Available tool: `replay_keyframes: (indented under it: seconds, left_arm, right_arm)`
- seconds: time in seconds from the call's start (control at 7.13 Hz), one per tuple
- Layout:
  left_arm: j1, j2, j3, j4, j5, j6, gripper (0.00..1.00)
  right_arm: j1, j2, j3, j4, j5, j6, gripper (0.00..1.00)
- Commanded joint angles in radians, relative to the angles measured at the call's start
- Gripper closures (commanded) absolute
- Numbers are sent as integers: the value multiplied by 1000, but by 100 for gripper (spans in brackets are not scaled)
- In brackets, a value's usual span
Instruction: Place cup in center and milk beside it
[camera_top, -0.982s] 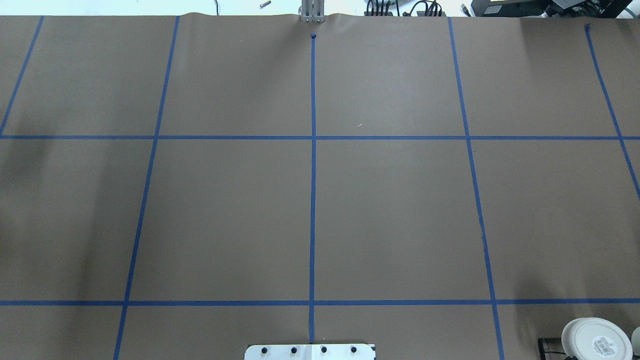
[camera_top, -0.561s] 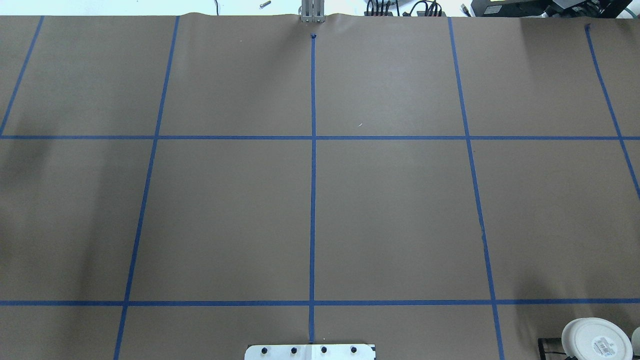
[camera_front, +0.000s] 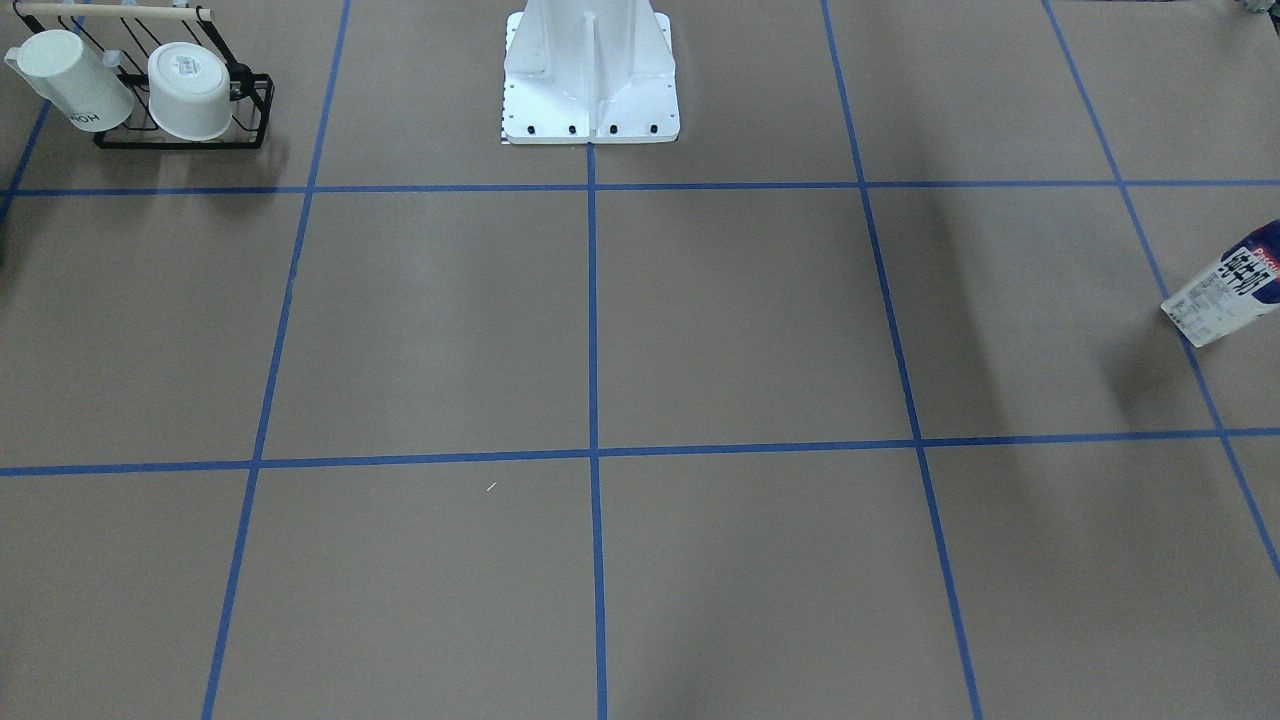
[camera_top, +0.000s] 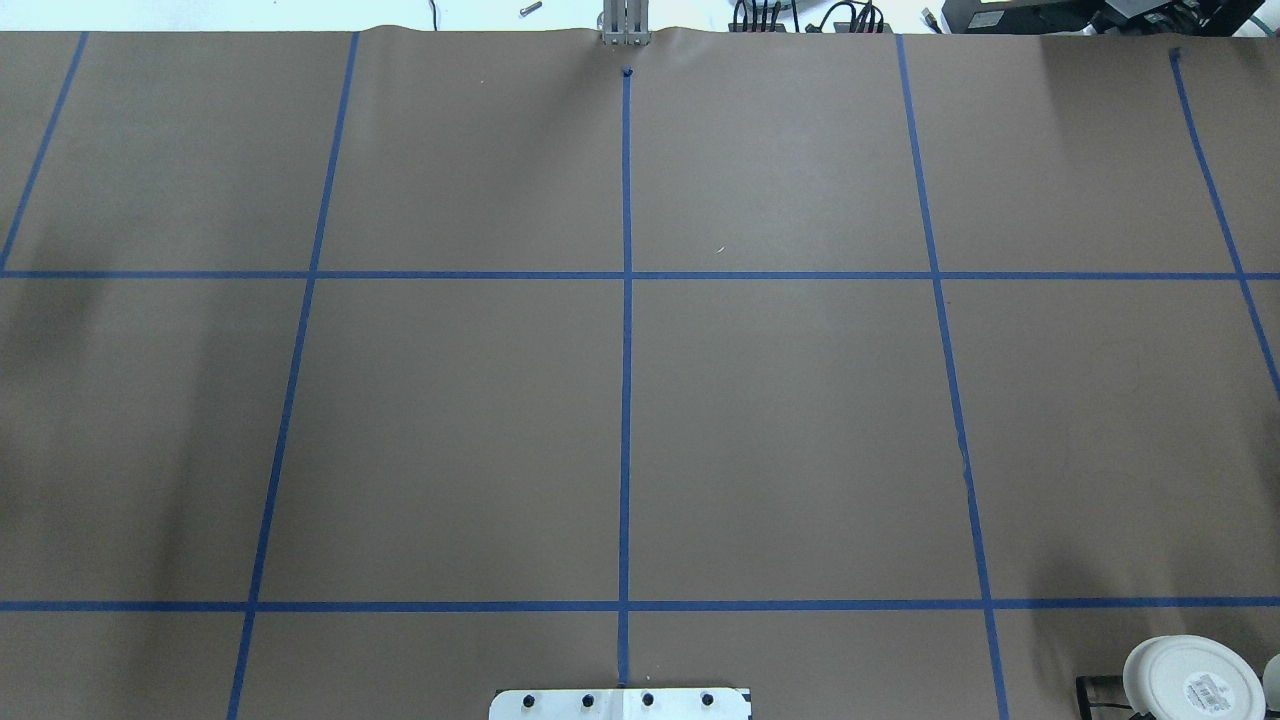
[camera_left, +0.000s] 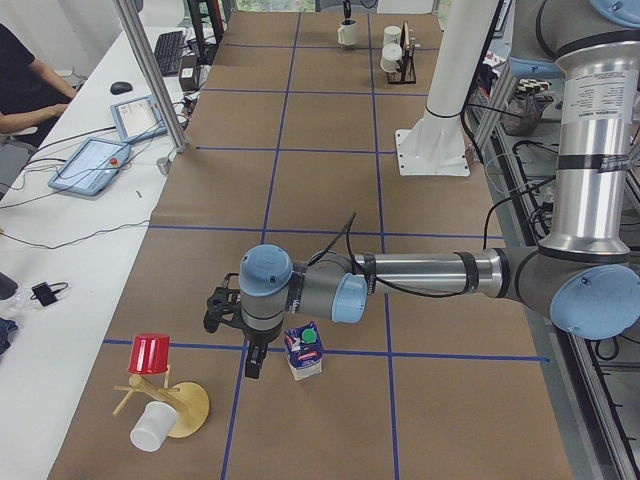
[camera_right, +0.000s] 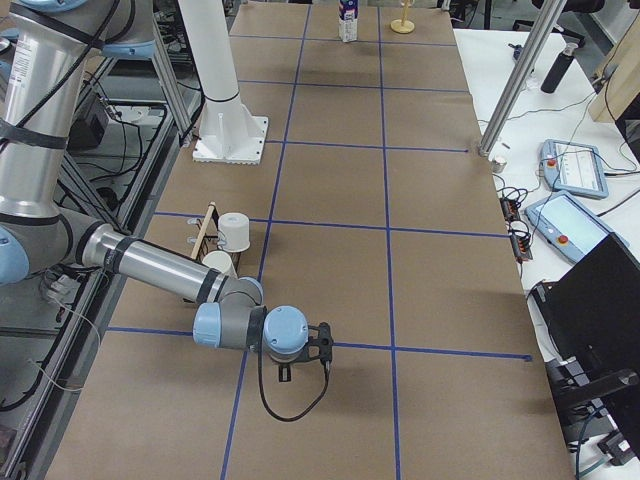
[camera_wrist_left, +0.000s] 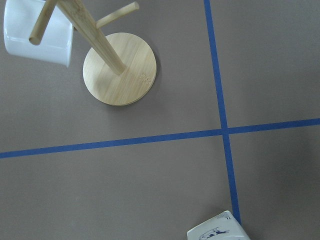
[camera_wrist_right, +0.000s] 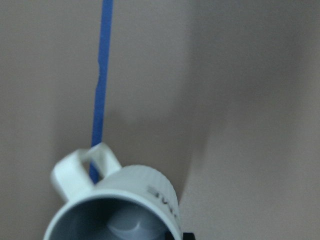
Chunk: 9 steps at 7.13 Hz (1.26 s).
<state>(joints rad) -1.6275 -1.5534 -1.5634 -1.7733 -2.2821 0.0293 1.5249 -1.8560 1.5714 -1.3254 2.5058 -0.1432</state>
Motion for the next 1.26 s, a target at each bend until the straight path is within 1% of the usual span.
replay_keyframes:
  seconds: [0.0,0.14,0.28,0.42,0.56,0.7,0.84,0.98,1.12]
  left_arm:
    - [0,-1,-1,0,1,0,2]
    - [0,-1,2,0,0,0,2]
    - [0,-1,-1,0,-1,0,2]
    - [0,-1,-1,2,-2,-2,2]
    - [2,-2,-1,0,-10,-3,2]
    - [2,-2,2,2,-45,-3,2]
    - [2,-2,6,0,-51,-2,2]
    - [2,-2,8,2,-51,-2,2]
    - [0,-1,11,2,-51,-2,2]
  right_arm:
    - [1,164,56,-119,30,53,100]
    - [1,343,59,-276,28,86,100]
    - [-21,497,56,-431,19,97,100]
    - [-84,617,56,-487,19,158,100]
    - [-185,723,59,-479,21,383,100]
    - [-312,858,55,-476,-1,635,100]
    - [-435,959,44,-439,-127,824,100]
    - [-530,1024,-2,-358,-257,967,100]
    - [-598,1104,-128,-248,-286,1052,100]
